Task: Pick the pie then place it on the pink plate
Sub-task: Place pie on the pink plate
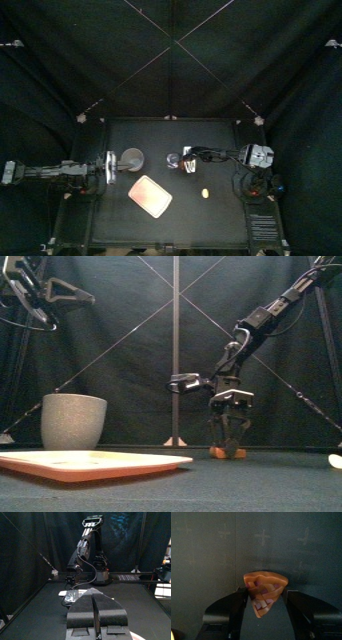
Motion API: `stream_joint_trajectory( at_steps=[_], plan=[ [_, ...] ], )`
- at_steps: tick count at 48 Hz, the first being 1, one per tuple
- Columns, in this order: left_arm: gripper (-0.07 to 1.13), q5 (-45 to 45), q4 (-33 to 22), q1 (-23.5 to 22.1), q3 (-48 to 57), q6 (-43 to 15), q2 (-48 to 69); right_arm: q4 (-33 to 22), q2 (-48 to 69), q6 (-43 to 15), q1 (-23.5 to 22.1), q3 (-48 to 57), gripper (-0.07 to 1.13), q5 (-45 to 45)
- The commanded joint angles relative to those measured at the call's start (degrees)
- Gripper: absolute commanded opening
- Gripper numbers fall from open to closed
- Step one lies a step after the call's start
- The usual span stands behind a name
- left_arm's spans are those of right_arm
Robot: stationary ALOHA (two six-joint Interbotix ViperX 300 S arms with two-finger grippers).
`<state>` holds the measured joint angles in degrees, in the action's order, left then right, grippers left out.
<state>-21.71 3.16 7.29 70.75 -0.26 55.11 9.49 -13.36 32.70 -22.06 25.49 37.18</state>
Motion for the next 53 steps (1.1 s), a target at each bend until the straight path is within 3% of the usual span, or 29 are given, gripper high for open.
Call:
stream_joint_trajectory(
  at_steps=[1,7,18,33,53],
  plan=[
    [0.04,-0.53,-0.18,0.09,-0.7,0.18,-0.26,0.79,1.58,-0.26,0.18,-0.53,0.72,-0.18],
    [0.04,-0.62,-0.18,0.09,-0.7,0.09,-0.26,1.41,3.16,-0.44,1.76,-1.23,0.67,-0.18],
    [0.04,-0.62,-0.18,0.09,-0.79,0.0,-0.26,4.39,4.04,-1.23,11.07,-7.03,0.68,-1.58],
    [0.04,-0.88,-0.09,0.18,-1.05,0.0,-0.26,2.55,-2.99,-13.71,21.71,-17.75,0.68,-6.86],
    [0.04,-0.88,-0.18,0.18,-0.97,0.0,-0.26,-2.37,-13.1,-25.05,24.35,-27.25,0.76,-9.93]
  ],
)
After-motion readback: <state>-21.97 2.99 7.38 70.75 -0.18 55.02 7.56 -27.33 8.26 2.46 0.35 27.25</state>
